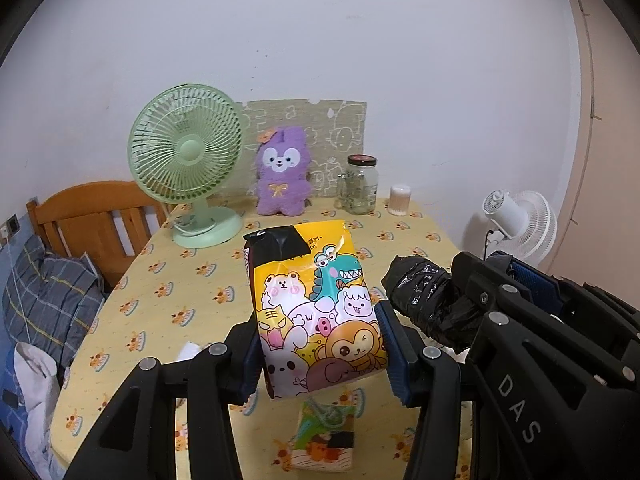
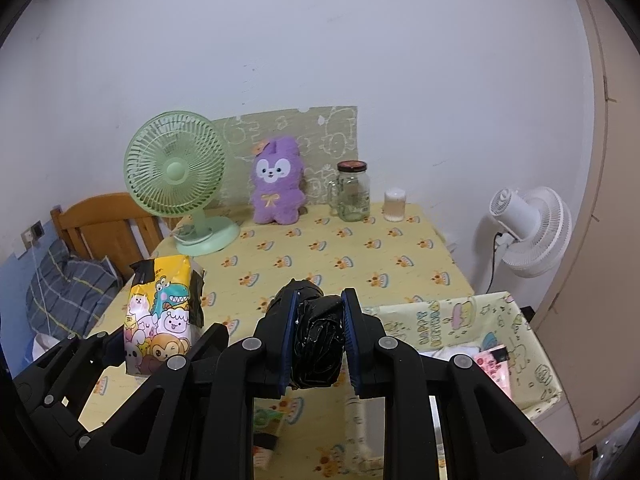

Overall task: Organize soft objects
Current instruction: 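Lift the tissue pack with the left tool while the right tool carries the black bag toward the gift box, then lower and release the tissue pack in the box while the right tool releases the black bag there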

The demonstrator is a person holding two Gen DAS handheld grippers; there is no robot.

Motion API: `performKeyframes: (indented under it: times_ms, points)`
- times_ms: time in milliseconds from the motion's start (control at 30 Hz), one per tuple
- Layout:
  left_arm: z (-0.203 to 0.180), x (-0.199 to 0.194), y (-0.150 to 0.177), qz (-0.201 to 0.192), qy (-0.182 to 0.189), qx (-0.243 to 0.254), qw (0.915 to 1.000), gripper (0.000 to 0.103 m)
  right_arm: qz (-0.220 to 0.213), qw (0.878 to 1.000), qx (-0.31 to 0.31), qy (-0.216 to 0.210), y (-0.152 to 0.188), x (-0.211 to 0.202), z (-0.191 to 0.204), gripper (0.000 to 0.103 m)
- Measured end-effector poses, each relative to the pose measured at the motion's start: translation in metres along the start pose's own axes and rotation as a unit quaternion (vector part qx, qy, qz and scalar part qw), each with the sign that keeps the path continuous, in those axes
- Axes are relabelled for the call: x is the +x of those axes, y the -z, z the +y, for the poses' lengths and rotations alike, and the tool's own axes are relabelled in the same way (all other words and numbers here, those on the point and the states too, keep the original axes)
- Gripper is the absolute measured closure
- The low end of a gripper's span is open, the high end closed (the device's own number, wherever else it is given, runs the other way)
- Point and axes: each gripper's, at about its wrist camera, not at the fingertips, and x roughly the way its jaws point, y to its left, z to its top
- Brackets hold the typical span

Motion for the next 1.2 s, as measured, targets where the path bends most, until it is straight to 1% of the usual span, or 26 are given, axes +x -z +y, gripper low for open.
performKeyframes:
  times_ms: [267,733,1200]
  points:
    - [-0.022,0.006,-0.004,0.0,0.017,0.015,0.9997,0.051,-0.006,1.0,0.011,0.019,-0.003,-0.001,-0.024,0.078]
    - [-0.06,0.014,-0.003,0.003,0.04,0.029,0.9988,0.051,-0.009,0.999,0.023,0.045,0.001,-0.001,-0.063,0.078]
    - [-0.099,0.035,-0.001,0.014,0.068,0.048,0.9964,0.051,-0.005,0.996,0.04,0.075,0.007,0.005,-0.103,0.078]
